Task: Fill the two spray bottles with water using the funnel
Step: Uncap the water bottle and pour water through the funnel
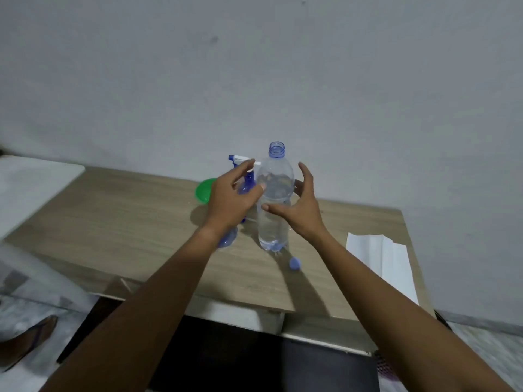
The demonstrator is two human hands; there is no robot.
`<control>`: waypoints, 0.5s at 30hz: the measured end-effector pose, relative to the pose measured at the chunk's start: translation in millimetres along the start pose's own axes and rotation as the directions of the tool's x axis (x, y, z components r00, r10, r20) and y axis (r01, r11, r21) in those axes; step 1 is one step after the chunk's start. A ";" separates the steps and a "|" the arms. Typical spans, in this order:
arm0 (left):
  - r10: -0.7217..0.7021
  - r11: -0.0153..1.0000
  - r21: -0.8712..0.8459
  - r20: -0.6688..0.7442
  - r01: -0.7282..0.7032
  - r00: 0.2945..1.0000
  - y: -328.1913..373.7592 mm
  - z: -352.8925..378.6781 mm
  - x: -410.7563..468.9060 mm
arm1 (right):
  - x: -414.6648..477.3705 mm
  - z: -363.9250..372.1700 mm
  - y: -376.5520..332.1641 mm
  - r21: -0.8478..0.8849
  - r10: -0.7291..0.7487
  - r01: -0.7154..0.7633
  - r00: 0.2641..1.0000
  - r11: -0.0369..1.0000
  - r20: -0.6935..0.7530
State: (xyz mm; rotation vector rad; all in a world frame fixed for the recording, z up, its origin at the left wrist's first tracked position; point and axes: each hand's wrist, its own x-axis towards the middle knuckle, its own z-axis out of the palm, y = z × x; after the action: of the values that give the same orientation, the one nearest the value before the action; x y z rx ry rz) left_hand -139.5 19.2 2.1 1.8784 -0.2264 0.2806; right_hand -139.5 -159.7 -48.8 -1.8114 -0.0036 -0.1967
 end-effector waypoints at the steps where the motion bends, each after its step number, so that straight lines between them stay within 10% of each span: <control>1: 0.045 0.997 0.062 -0.058 -0.042 0.997 -6.3 -4.8 -10.4 | 2.7 5.6 -0.8 0.005 -0.009 0.009 1.000 1.000 0.014; 5: 0.146 0.963 0.243 -0.111 -0.116 0.983 -42.1 -33.5 -50.2 | 0.1 30.7 -0.9 -0.087 -0.030 0.019 0.992 0.996 -0.119; 15: -0.292 0.898 0.349 0.019 0.268 0.956 -128.0 -95.1 -45.8 | -19.1 74.2 -6.1 -0.034 -0.077 0.073 0.987 0.997 -0.144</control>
State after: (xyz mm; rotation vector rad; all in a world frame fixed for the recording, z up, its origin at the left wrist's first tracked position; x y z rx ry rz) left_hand -153.3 150.7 -98.2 2.2389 0.0537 0.0547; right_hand -149.2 -84.7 -62.9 -1.8230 0.0343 -0.3834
